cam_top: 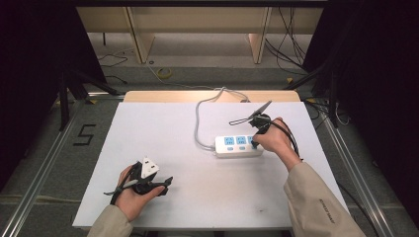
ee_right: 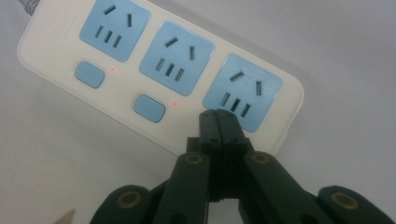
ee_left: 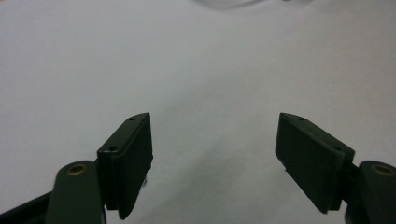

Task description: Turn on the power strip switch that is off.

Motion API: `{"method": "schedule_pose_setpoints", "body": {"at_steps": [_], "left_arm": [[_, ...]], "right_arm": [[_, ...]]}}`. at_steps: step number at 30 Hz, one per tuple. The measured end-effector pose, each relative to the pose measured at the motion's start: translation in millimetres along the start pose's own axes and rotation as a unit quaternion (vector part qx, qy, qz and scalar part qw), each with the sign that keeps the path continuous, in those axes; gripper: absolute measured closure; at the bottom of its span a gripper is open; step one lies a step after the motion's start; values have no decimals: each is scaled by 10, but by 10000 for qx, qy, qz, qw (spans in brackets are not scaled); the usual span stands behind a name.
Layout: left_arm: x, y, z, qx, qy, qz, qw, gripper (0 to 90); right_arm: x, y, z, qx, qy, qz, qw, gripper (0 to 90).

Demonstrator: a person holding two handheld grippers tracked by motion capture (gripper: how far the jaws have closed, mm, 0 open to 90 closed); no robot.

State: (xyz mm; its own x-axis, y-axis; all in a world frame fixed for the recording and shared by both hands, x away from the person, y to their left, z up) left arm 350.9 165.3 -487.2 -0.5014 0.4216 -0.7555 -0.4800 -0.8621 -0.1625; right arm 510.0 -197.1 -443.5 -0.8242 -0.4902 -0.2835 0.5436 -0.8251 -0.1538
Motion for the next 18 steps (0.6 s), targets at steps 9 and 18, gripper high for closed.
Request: {"method": "schedule_pose_setpoints", "body": {"at_steps": [9,18], "left_arm": [[-1,4,2,1,1,7,10000,273],[-3,10,-1,-2,15,21,10000,273]], "right_arm": [[1,0,-14,14,-17,-31,10000,900],[3,-13,-29,89,-35,32,9999,900]]}}
Point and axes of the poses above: each handheld gripper's, and its own axes: z roughly backward along the jaws, x roughly out of its underside, y roughly to its right, the point moved 2 cm from there along -z, roughly forward along the jaws, and after that the axes turned 6 degrees about -x, right-handed, at the moved point
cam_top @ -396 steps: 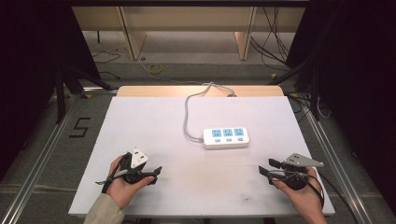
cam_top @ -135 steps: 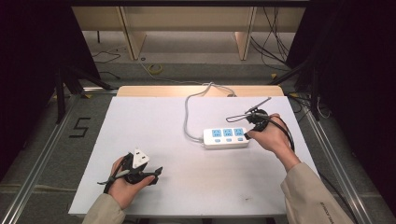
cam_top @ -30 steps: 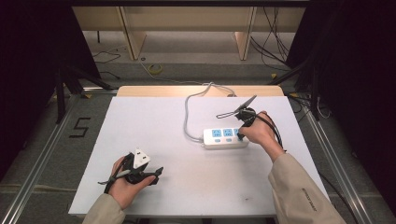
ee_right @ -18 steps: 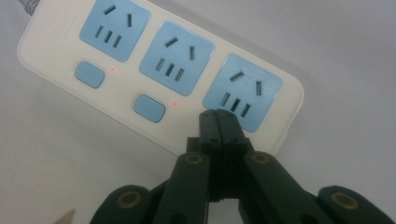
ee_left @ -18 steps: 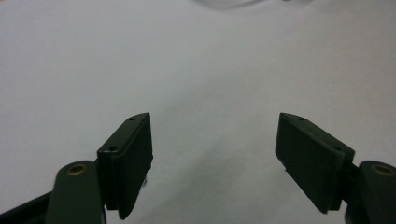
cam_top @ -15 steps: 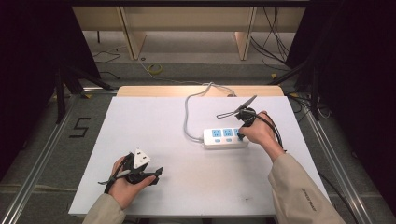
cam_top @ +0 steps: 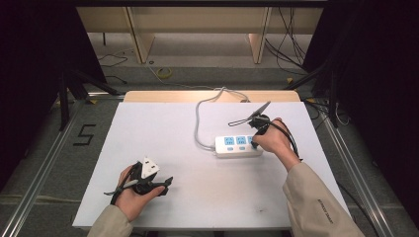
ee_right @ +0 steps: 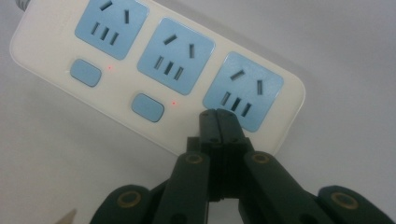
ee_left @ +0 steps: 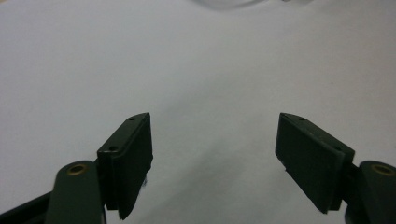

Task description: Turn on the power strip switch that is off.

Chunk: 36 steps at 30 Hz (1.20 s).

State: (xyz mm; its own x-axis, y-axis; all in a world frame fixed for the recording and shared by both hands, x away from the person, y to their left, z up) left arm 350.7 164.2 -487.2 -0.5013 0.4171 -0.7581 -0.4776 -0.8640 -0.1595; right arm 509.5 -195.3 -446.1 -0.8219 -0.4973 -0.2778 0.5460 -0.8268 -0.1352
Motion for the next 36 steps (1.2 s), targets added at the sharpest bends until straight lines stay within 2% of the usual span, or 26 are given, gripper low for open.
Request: {"method": "schedule_pose_setpoints", "body": {"at_steps": [36], "left_arm": [[-3,4,2,12,-10,-36,10000,273]], "right_arm": [[0,-28,-15,103,-34,8,9999,900]]}}
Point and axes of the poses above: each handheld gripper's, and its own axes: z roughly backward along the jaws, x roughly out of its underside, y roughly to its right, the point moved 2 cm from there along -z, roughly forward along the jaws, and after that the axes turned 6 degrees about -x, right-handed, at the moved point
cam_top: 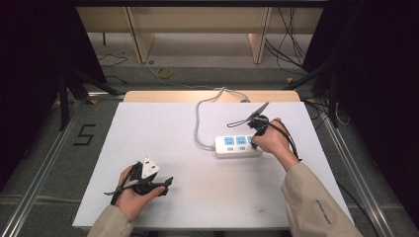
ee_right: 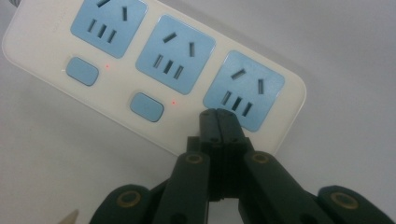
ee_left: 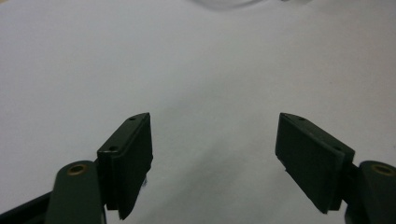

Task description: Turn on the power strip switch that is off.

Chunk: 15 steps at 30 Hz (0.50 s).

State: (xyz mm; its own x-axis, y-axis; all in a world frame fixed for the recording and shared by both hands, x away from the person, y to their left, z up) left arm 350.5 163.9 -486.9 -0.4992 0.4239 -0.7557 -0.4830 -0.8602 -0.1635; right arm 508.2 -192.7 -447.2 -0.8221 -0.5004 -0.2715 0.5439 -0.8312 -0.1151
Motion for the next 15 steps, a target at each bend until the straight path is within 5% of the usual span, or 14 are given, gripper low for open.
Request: {"method": "schedule_pose_setpoints", "body": {"at_steps": [15], "left_arm": [[1,-3,-2,-2,2,11,10000,274]], "right_arm": [[0,-9,-6,21,-22,3,10000,900]]}}
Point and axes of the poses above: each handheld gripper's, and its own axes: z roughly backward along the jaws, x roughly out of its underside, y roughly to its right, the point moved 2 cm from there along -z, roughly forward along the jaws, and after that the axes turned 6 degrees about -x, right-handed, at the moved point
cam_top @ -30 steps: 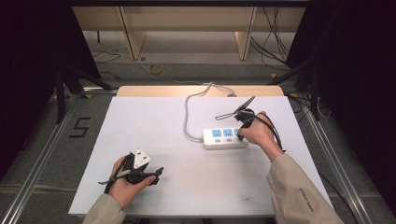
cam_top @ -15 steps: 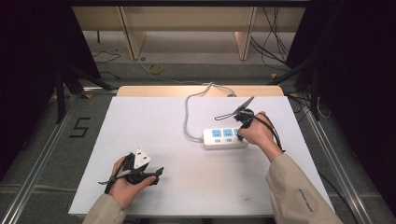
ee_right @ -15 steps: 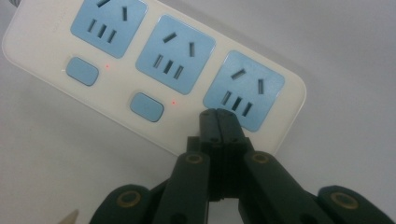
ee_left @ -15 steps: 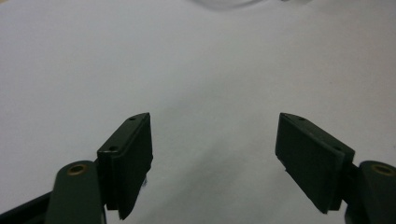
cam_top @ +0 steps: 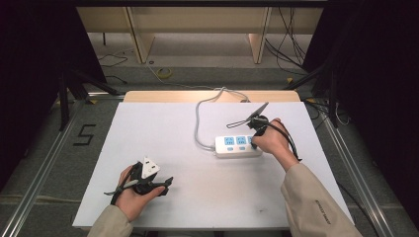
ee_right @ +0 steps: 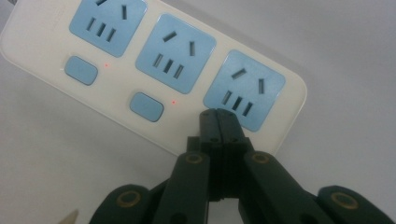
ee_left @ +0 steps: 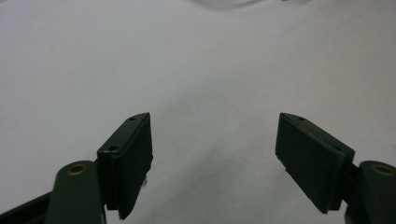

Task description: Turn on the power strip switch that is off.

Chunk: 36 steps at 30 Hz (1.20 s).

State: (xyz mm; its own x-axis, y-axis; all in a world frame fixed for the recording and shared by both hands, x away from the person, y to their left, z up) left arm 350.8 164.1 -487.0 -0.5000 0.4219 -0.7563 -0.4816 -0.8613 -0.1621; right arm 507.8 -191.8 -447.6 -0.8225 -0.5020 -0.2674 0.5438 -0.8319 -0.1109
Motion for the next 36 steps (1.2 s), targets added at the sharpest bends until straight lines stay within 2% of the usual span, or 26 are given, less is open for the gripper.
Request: {"method": "schedule_pose_setpoints", "body": {"at_steps": [19,29,36], "left_arm": [[9,-7,-9,20,-26,30,10000,273],[8,-1,-9,26,-29,33,10000,273],[11,-6,-10,25,-50,10,10000,273]], "right_arm": [[52,62,39,-213,342,-158,9991,900],[80,36,100,-227,483,3,9986,900],[151,34,161,-350,624,26,9974,889]]}}
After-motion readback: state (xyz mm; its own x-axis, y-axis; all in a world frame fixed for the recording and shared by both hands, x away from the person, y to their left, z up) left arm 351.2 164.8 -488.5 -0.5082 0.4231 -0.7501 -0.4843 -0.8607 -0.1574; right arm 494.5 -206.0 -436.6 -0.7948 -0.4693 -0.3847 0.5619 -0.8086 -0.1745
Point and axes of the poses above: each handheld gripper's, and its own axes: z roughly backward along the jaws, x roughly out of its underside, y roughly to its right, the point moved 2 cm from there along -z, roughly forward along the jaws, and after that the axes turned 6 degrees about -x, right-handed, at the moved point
